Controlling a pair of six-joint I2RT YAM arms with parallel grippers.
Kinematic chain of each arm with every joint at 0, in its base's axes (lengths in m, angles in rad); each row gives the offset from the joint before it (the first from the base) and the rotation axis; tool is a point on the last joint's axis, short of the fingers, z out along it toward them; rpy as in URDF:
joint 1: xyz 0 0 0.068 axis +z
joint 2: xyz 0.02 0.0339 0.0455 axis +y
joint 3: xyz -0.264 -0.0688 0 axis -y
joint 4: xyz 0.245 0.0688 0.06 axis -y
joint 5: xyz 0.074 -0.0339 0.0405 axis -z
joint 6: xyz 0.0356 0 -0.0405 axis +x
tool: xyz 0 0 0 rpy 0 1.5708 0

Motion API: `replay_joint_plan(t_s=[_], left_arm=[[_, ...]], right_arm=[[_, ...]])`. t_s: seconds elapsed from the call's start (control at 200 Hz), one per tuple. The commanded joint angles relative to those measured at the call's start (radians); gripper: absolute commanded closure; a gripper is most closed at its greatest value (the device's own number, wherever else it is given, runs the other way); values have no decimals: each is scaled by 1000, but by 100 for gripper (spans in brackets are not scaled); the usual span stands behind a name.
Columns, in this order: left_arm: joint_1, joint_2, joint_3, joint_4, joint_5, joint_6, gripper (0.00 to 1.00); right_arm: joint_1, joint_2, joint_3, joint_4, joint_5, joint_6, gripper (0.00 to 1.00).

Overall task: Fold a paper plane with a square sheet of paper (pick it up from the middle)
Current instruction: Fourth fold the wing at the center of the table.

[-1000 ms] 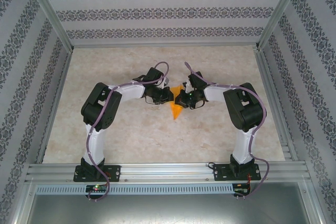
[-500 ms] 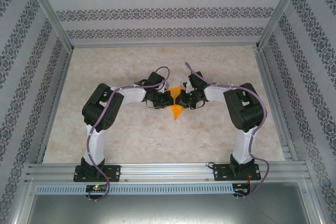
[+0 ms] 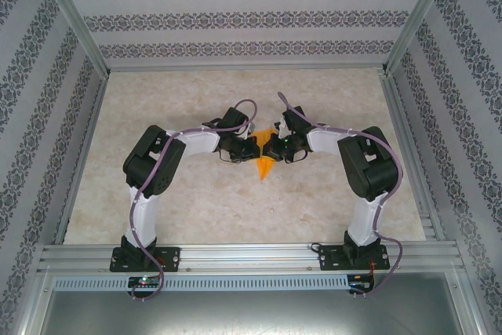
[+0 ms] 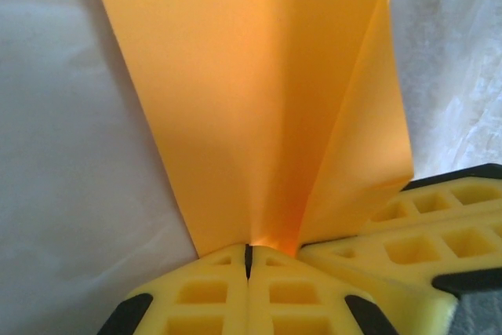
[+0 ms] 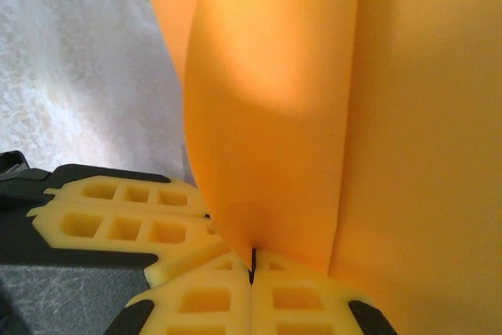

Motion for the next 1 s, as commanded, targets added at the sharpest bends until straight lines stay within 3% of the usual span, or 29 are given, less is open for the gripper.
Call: replay_joint_plan(t_s=[0.0,0.215,0.62,0.994], left_arm=[[-3,55,-7,-88,-87,54,100],[6,55,-6,-63,-39,67,100],[20,-22,18,-9,39,34,100],[15,-67,-8,-6,25,-32,97]], right_arm=[[15,-34,-22,2,-13,17,97],[16,-10,-51,68,-40,60,97],[0,25,-54,17,39,36,96],[-3,16,-57,19,34,35,96]])
